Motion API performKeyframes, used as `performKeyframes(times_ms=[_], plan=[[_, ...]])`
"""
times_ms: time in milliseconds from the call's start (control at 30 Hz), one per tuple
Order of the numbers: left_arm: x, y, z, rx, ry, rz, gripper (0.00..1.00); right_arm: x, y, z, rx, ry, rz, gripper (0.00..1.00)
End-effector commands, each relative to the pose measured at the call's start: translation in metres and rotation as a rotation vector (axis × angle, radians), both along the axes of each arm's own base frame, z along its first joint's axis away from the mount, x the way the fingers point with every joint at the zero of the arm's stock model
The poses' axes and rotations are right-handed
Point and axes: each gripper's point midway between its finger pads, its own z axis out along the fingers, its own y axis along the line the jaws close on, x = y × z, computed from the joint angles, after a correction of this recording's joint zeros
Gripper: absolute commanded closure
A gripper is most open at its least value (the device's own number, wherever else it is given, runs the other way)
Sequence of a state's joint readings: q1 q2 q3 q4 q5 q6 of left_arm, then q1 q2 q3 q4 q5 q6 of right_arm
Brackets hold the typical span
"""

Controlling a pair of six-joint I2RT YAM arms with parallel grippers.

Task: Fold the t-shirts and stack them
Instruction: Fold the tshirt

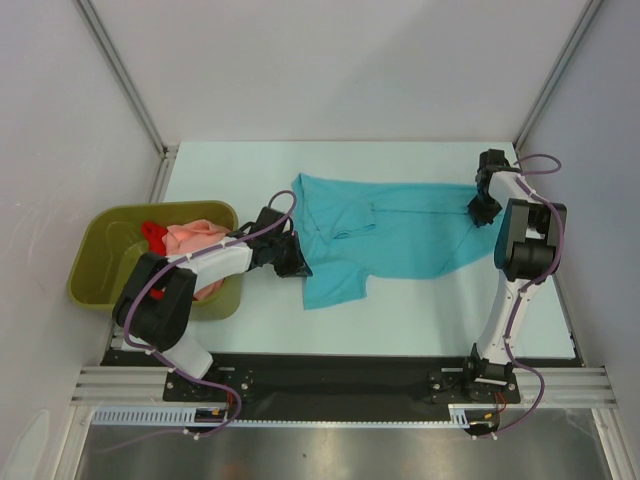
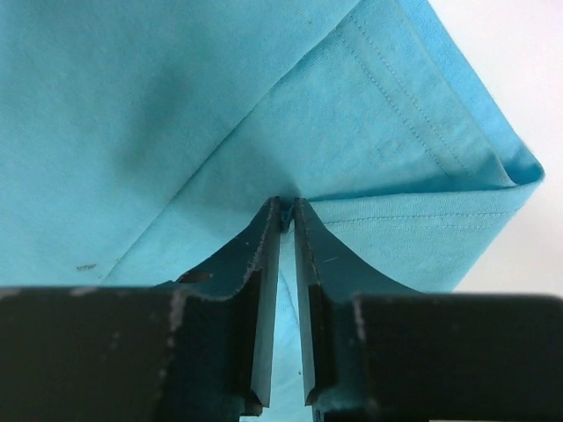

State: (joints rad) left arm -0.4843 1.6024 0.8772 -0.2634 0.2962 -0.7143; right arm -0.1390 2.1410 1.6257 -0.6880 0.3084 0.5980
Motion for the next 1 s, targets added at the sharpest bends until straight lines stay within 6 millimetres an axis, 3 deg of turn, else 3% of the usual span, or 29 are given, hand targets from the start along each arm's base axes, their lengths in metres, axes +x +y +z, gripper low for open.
performKeyframes(times_ms=[0,233,333,500,533,600,633,733,800,967], plan=[[0.007,-0.002,0.017,-0.031,-0.056,-0.013,1.0,0.004,-0.002,0.02,-0.019,-0.038,-0.01,0.84],[0.007,0.001,0.022,-0.025,-0.07,0.0,0.99,-0.012,-0.009,0.043,-0.06,-0.042,-0.02,0.89],[0.005,0.004,0.024,-0.017,-0.072,0.008,1.0,-0.018,-0.013,0.054,-0.065,-0.057,-0.021,0.97],[0.003,0.006,0.032,-0.023,-0.095,0.016,0.99,-0.043,-0.015,0.063,-0.059,-0.042,-0.023,1.0],[0.004,0.007,0.033,-0.018,-0.101,0.021,1.0,-0.047,-0.016,0.074,-0.061,-0.063,-0.023,1.0],[0.003,0.008,0.039,-0.021,-0.115,0.021,1.0,-0.065,-0.017,0.073,-0.058,-0.042,-0.021,1.0],[0.002,0.008,0.041,-0.023,-0.119,0.022,1.0,-0.071,-0.019,0.086,-0.065,-0.067,-0.024,1.0],[0.0,0.005,0.047,-0.029,-0.134,0.017,1.0,-0.1,-0.029,0.089,-0.067,-0.053,-0.044,1.0],[-0.003,0.001,0.05,-0.03,-0.141,0.007,1.0,-0.117,-0.039,0.102,-0.086,-0.077,-0.054,1.0],[-0.003,-0.001,0.05,-0.021,-0.138,0.008,1.0,-0.158,-0.055,0.099,-0.069,-0.064,-0.091,1.0]])
